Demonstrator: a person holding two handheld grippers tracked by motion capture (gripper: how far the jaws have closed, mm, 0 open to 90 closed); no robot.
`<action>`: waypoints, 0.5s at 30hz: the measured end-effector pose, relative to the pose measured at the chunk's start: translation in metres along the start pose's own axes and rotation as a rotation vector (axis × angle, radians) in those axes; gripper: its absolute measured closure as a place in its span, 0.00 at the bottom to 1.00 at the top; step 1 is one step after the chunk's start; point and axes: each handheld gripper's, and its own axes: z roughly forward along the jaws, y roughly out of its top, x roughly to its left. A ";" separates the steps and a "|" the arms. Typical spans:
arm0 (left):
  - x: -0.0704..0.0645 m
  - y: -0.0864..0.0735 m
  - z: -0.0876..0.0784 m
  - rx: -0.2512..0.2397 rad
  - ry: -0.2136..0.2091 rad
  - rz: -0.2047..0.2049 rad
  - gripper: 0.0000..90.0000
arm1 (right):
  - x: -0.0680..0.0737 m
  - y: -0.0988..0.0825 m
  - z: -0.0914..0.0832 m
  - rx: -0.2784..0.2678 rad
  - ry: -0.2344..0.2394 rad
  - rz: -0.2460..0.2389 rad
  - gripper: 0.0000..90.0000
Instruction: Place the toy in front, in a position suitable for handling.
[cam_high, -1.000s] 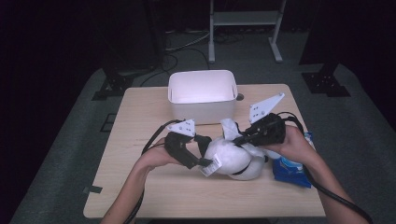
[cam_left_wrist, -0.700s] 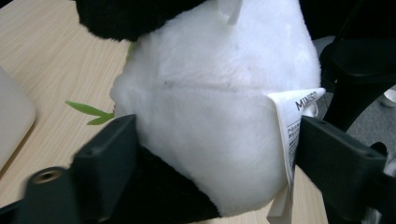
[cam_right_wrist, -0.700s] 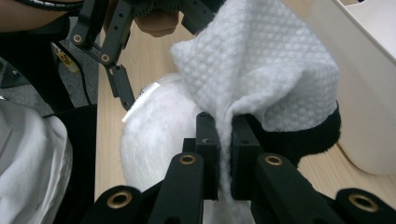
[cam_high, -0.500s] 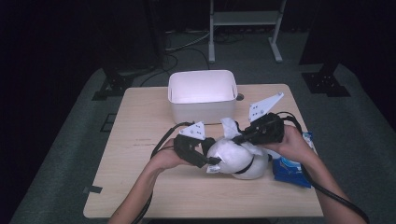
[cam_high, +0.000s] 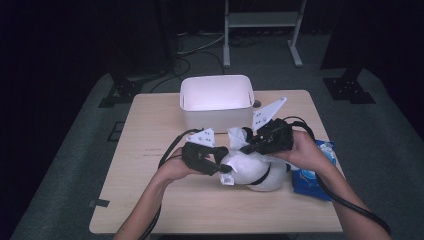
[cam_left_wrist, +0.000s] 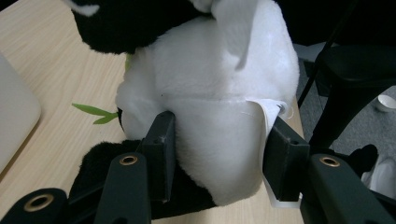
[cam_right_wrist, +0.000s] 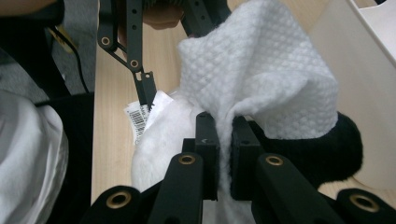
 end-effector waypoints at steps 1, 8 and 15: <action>0.001 -0.001 -0.001 0.002 0.002 -0.001 0.56 | 0.000 0.001 0.001 0.005 -0.003 -0.001 0.93; 0.000 0.002 -0.005 -0.037 -0.016 -0.005 0.48 | -0.001 -0.006 -0.007 0.006 -0.026 0.020 0.93; 0.001 0.002 -0.005 -0.035 -0.005 -0.012 0.42 | -0.006 -0.023 -0.021 -0.024 -0.058 0.055 0.93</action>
